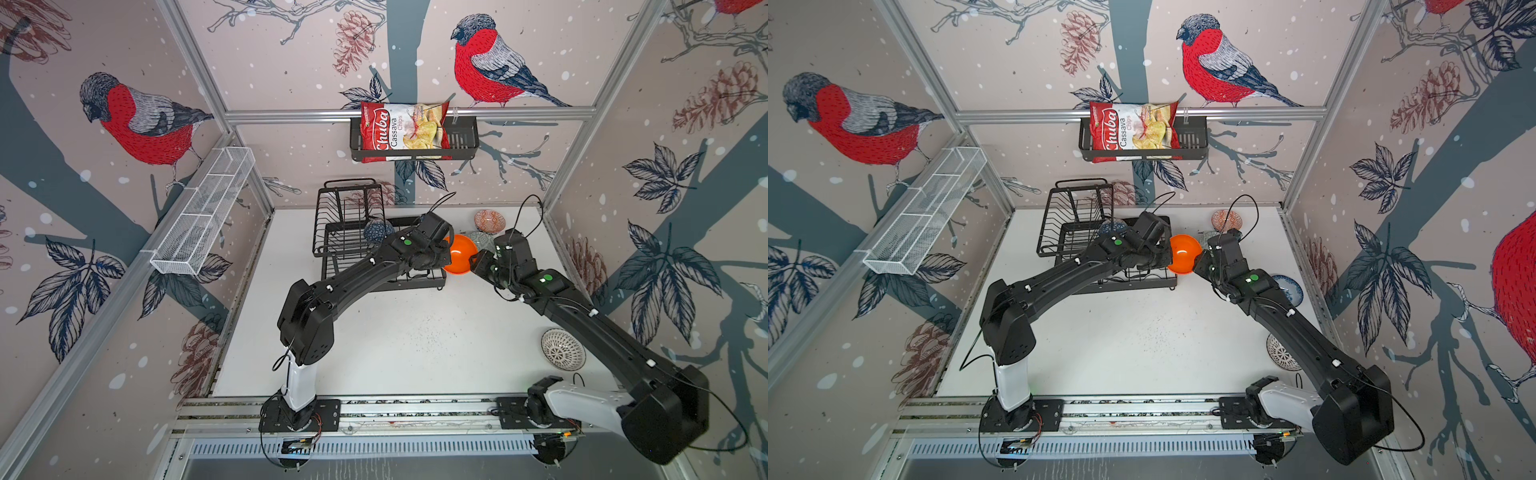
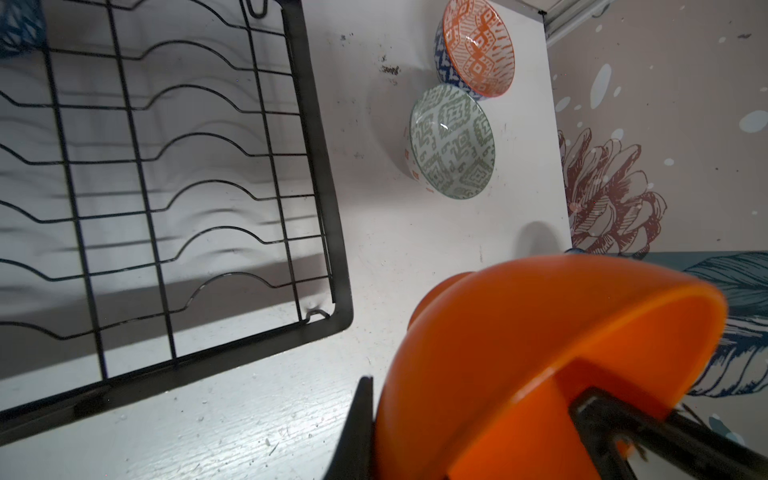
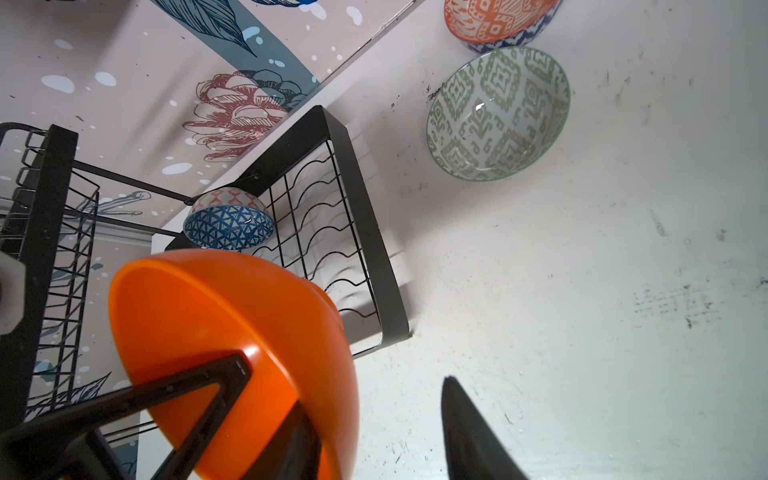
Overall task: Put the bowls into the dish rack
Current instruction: 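Lift the orange bowl with the right gripper toward the left gripper, then grasp the orange bowl rim with the left gripper while the right holds it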
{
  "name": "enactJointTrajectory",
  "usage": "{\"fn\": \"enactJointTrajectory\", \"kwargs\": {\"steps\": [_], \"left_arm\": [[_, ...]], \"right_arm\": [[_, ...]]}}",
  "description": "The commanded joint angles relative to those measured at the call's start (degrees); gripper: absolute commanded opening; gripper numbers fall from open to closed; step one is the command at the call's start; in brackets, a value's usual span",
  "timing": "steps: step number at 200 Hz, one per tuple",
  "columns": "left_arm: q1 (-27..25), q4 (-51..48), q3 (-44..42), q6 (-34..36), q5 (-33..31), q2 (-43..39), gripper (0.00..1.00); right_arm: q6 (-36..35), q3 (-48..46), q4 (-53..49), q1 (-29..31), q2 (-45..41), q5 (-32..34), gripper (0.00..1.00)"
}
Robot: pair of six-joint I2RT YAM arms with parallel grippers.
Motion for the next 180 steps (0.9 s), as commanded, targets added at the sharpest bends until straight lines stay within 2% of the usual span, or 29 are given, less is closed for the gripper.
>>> {"fn": "enactJointTrajectory", "kwargs": {"steps": [1, 38, 64, 99, 153, 180], "left_arm": [[0.23, 1.14, 0.33, 0.98, -5.63, -1.55, 0.0], [0.79, 3.84, -1.15, 1.89, -10.11, -3.33, 0.0], [0.92, 7.66, -4.41, 2.7, -14.27, -5.29, 0.0], [0.92, 17.73, -11.34, 4.75, -18.33, -9.06, 0.0], [0.88, 28.38, -15.86, 9.28, -21.5, -10.82, 0.0], [0.88, 35.06, -19.37, 11.32, -22.61, -11.82, 0.0]], "right_arm": [[2.04, 1.48, 0.55, 0.0, -0.23, 0.28, 0.56], [3.78, 4.27, 0.74, -0.5, -0.92, -1.19, 0.81], [7.54, 5.52, 1.62, -1.09, -1.67, -3.08, 1.0], [13.5, 8.68, 3.9, -1.63, -3.03, -4.92, 0.99], [29.68, 7.63, 12.28, -1.69, -2.49, -9.28, 0.99], [34.99, 8.32, 15.73, -1.44, -0.24, -11.52, 0.99]]}}
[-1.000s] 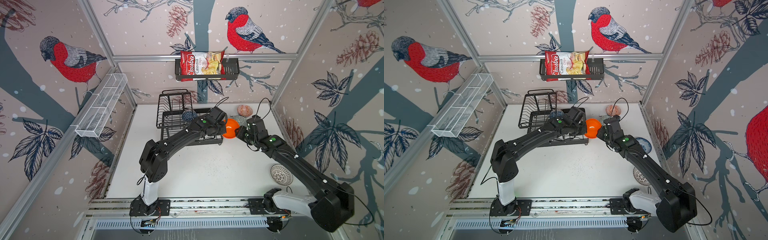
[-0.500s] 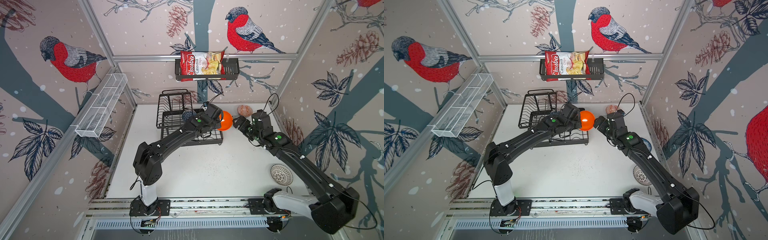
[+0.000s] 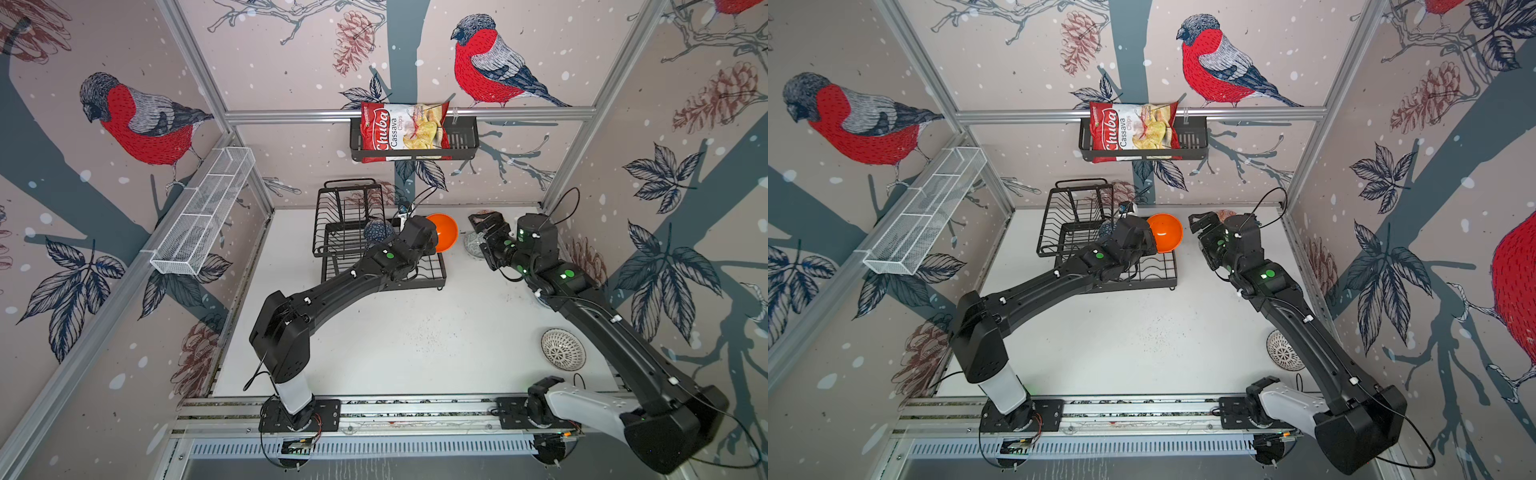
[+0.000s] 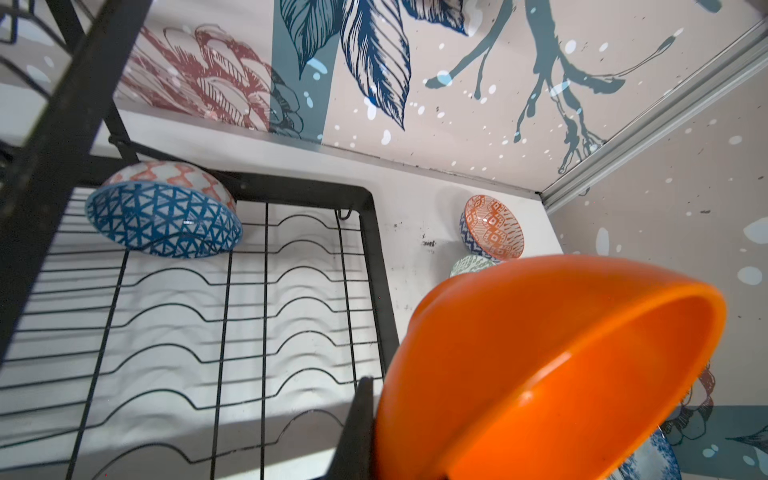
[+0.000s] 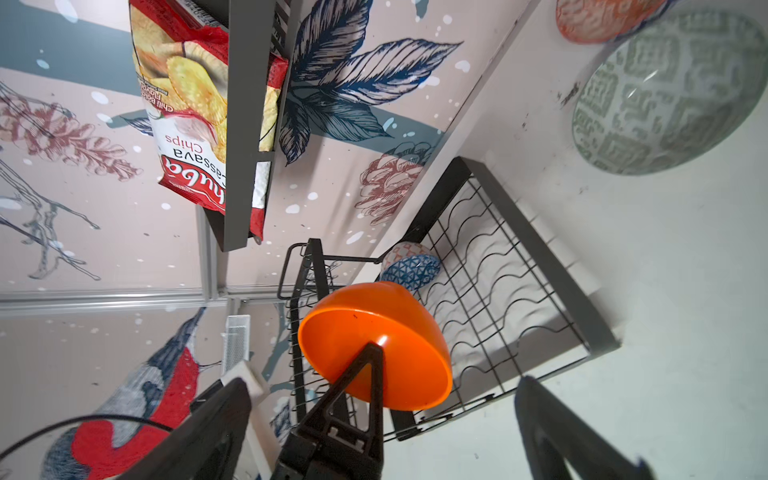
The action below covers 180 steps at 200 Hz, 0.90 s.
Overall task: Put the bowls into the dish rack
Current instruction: 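Grasp the orange bowl rim with the left gripper while the right holds it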
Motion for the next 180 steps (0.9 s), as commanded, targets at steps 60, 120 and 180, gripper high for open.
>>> {"fn": "enactJointTrajectory", "kwargs": {"steps": [60, 120, 180], "left_arm": [[0.01, 16.05, -4.13, 6.36, -2.8, -0.29, 0.0], [-0.07, 17.65, -6.11, 6.2, -2.57, -0.73, 0.0], [-1.75, 18.29, -8.5, 6.18, -3.98, -3.2, 0.0]], "right_arm": [[16.37, 0.84, 12.96, 2.25, 5.26, -7.37, 1.0], [22.37, 1.18, 17.37, 3.64, 9.4, -5.77, 0.9], [25.25, 4.88, 18.89, 3.39, 15.49, -5.52, 0.76]]}}
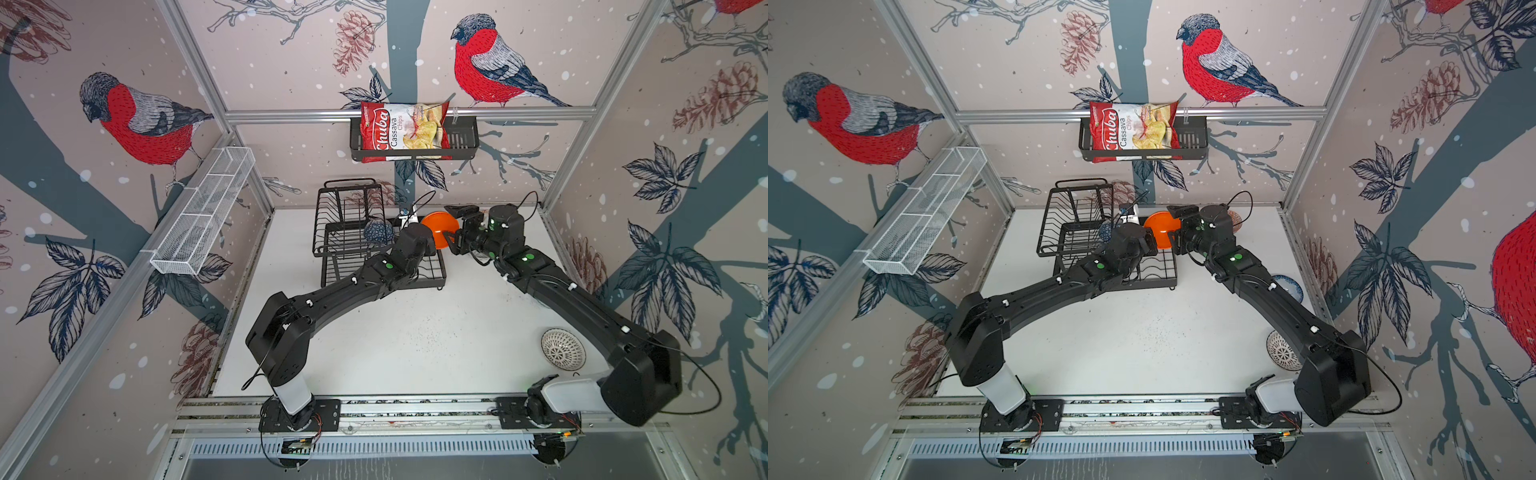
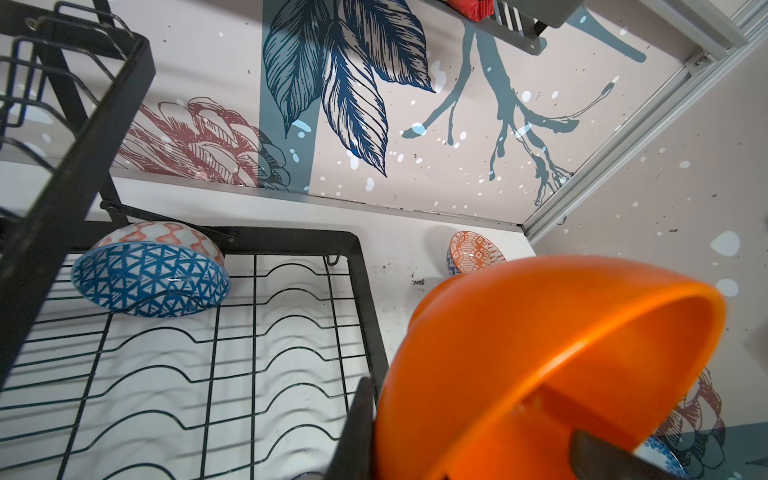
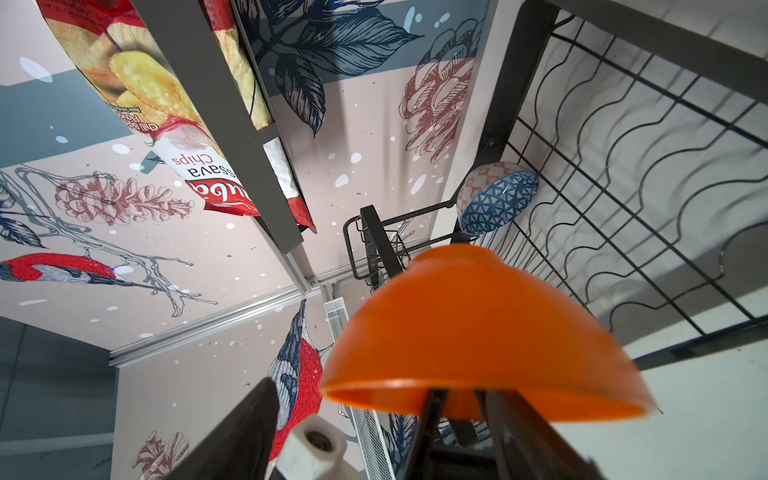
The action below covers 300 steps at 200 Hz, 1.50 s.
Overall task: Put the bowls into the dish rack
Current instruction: 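Grasp the orange bowl rim with the left gripper while the right holds it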
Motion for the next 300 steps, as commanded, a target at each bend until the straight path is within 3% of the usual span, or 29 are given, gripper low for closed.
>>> {"fn": "enactJointTrajectory", "kwargs": {"steps": [1, 45, 72, 102, 205, 271, 282, 300], "left_arm": [[-0.77, 4.28, -0.99, 0.35, -1.29, -1.32, 0.0], [-1.17, 3.58, -3.12, -0.21, -2.77, -3.44, 0.0], [-1.33, 4.03, -4.4, 0.45, -3.02, -4.83, 0.0], [-1.53, 4.81, -5.37, 1.07, -3.49, -5.78, 0.0], [-2.4, 4.13, -5.99, 0.96, -7.01, -6.61, 0.0], [-2.35, 3.49, -5.59, 0.37, -8.43, -6.27, 0.0], [-2.35, 3.38, -5.07, 0.43, -8.48, -5.97, 0.07], [-2.35, 2.72, -4.37, 0.43, -8.56, -5.48, 0.1]], "right_arm": [[1.78, 1.8, 2.54, -0.03, 1.97, 0.61, 0.76], [2.24, 4.04, 1.37, 0.09, 4.49, 2.21, 0.67], [2.66, 3.94, 1.05, 0.07, 4.84, 3.26, 0.53], [3.25, 4.41, 1.09, 0.42, 5.63, 3.33, 0.46], [2.64, 5.25, 0.13, 0.79, 5.0, 4.92, 0.08], [1.99, 5.23, 0.11, 0.76, 4.96, 4.29, 0.02], [1.81, 5.23, 0.19, 0.76, 5.03, 4.29, 0.02], [1.56, 5.15, 0.35, 0.56, 5.06, 4.04, 0.01]]}}
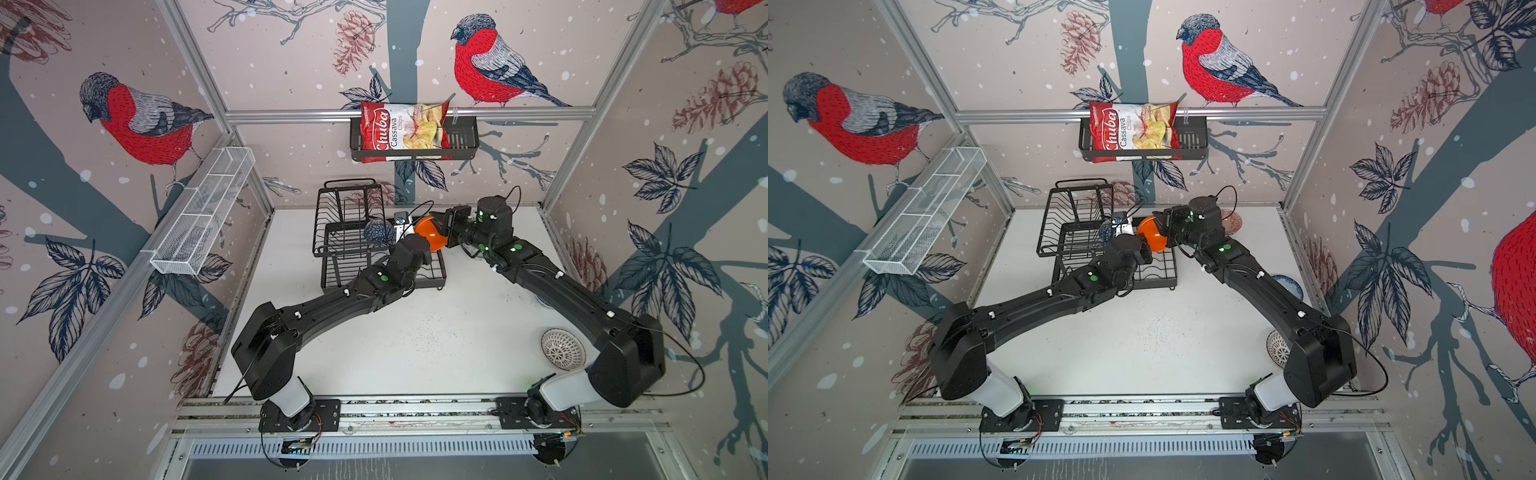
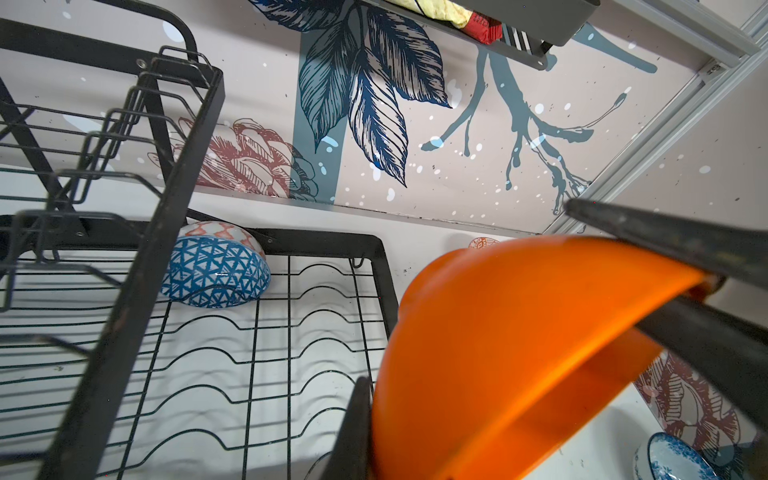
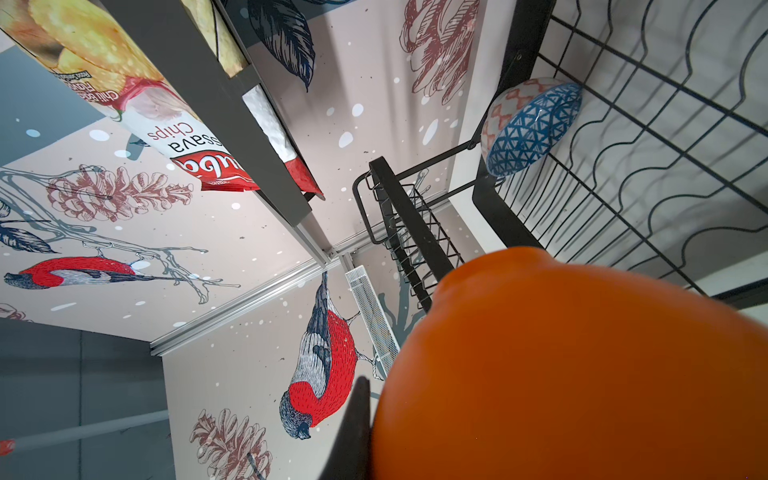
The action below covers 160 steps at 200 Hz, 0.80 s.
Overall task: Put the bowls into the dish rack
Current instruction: 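Grasp the orange bowl rim with the left gripper while the right holds it, then carry the orange bowl with the left gripper over the rack while the right withdraws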
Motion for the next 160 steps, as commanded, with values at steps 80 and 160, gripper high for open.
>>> {"fn": "enactJointTrajectory", "kwargs": {"steps": [80, 160], "left_arm": [[-0.11, -0.75, 2.48, -1.37, -1.2, 0.29, 0.35], [-0.12, -4.2, 0.14, -3.63, -0.88, -2.57, 0.61]], "right_arm": [[-7.34, -0.7, 1.54, -1.96, 0.03, 6.82, 0.0], [-7.99, -2.74, 1.89, -2.25, -1.64, 7.09, 0.0]]}}
